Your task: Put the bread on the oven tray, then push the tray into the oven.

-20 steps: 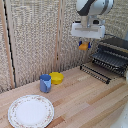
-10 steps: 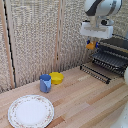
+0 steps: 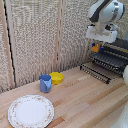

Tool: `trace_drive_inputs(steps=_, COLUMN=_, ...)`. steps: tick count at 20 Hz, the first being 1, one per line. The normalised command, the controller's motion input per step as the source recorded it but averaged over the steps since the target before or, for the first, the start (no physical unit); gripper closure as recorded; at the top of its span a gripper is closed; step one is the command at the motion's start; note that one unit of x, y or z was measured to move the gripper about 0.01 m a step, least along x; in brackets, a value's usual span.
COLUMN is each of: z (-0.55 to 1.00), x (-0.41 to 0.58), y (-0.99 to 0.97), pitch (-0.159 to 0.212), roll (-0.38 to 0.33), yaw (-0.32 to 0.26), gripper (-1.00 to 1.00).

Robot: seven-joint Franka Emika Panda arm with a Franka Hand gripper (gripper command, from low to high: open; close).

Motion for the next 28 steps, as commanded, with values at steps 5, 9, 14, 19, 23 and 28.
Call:
trace_drive_inputs(steps=5, z=0.01, x=0.233, y=-0.86, pitch=0.0, roll=0.064, yaw=-0.057, gripper=1.0)
trace_drive_inputs(steps=9, z=0.0, x=0.281, y=-0.88, pitch=0.0, roll=0.087, yaw=-0.032, gripper=1.0)
trace_drive_inputs(steps=14, z=0.0, x=0.365, y=-0.88, pitch=0.0, roll=0.11, yaw=-0.012, gripper=1.0)
trace_drive_inputs(steps=19, z=0.0, x=0.457, y=-0.79, pitch=0.0, roll=0.125, yaw=0.0, gripper=1.0)
trace_drive_inputs(steps=23, z=0.0, x=0.348, y=-0.64, pitch=0.0, roll=0.088, yaw=0.0, gripper=1.0)
trace_drive_inputs(steps=28, z=0.0, x=0.082, y=-0.48, pitch=-0.001, roll=0.032, yaw=0.0, gripper=-1.0)
